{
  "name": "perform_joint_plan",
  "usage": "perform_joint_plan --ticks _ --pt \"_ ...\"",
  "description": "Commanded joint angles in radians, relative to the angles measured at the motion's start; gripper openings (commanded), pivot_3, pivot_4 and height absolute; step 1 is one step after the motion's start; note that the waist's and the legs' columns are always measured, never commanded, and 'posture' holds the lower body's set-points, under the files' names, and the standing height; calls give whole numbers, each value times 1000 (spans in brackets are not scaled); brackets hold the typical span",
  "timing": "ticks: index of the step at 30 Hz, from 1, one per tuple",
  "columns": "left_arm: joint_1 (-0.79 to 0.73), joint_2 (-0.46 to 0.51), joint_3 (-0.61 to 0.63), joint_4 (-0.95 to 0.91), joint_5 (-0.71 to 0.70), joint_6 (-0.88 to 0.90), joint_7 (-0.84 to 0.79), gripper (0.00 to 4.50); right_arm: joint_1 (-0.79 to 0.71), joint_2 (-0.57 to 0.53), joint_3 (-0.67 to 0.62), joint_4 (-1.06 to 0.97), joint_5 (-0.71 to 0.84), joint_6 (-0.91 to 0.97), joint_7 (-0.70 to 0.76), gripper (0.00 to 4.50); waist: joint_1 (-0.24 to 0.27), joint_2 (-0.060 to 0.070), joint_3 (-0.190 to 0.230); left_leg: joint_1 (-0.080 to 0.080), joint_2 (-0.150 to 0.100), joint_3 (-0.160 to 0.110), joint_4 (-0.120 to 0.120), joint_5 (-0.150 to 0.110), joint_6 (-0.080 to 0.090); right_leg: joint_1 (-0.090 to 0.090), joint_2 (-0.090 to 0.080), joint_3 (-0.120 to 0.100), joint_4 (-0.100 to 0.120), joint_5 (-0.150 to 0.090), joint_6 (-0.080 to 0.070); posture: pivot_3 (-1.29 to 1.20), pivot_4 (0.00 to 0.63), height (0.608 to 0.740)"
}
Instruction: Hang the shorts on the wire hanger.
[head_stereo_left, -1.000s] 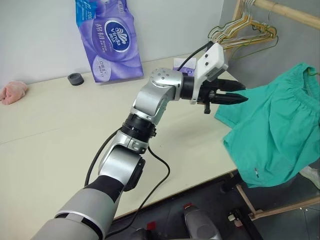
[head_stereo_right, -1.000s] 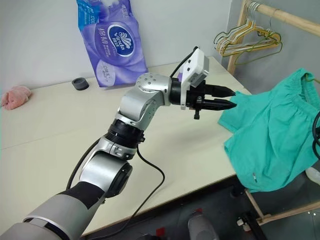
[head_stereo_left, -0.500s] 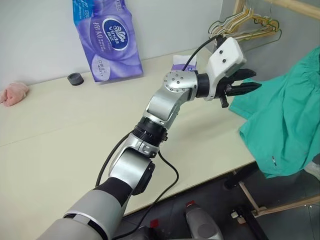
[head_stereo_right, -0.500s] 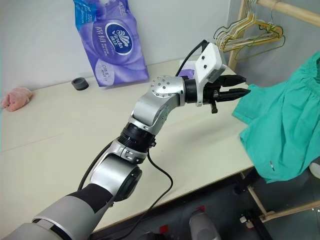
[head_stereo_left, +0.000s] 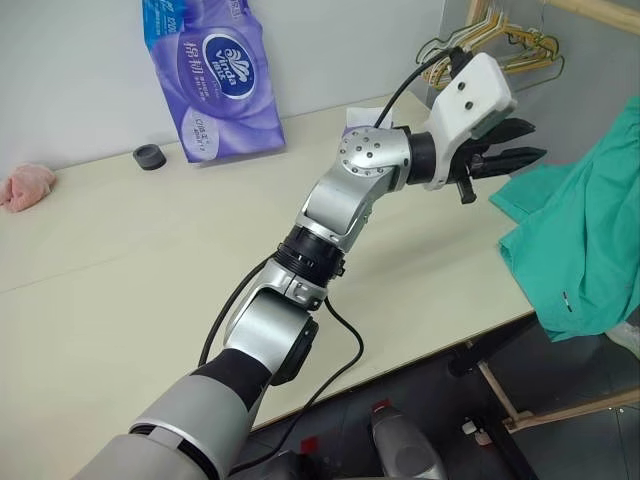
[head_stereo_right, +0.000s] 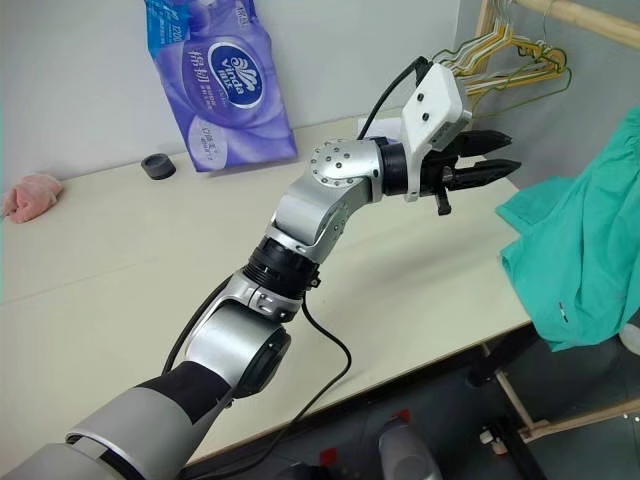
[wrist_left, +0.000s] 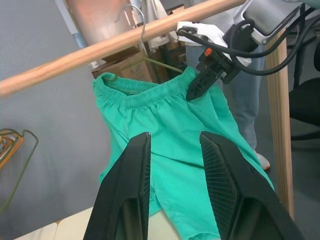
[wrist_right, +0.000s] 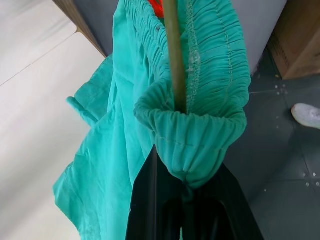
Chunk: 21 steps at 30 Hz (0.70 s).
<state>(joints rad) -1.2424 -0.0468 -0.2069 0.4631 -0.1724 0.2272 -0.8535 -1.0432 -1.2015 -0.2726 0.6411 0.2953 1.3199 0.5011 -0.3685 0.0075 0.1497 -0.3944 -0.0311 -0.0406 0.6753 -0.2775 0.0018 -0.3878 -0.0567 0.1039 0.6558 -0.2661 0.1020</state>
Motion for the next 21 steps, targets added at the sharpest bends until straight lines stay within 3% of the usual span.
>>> perform_joint_plan --ticks 1,19,21 --pt "-30 -4 14 -23 -3 -21 9 1631 -33 6 -36 27 -11 -22 -32 0 2 0 0 0 0 0 0 0 0 0 0 0 0 0 0 -346 157 740" --pt "-14 9 7 -46 6 -19 11 1631 -32 74 -43 38 -26 -49 -89 0 10 1 0 0 -1 0 0 0 0 0 0 0 0 0 0 -312 142 740" --pt "-15 8 7 -46 6 -22 10 1652 -22 75 -45 23 -29 -47 -97 621 10 1 0 0 -1 0 0 0 0 0 0 0 0 0 0 -312 140 740"
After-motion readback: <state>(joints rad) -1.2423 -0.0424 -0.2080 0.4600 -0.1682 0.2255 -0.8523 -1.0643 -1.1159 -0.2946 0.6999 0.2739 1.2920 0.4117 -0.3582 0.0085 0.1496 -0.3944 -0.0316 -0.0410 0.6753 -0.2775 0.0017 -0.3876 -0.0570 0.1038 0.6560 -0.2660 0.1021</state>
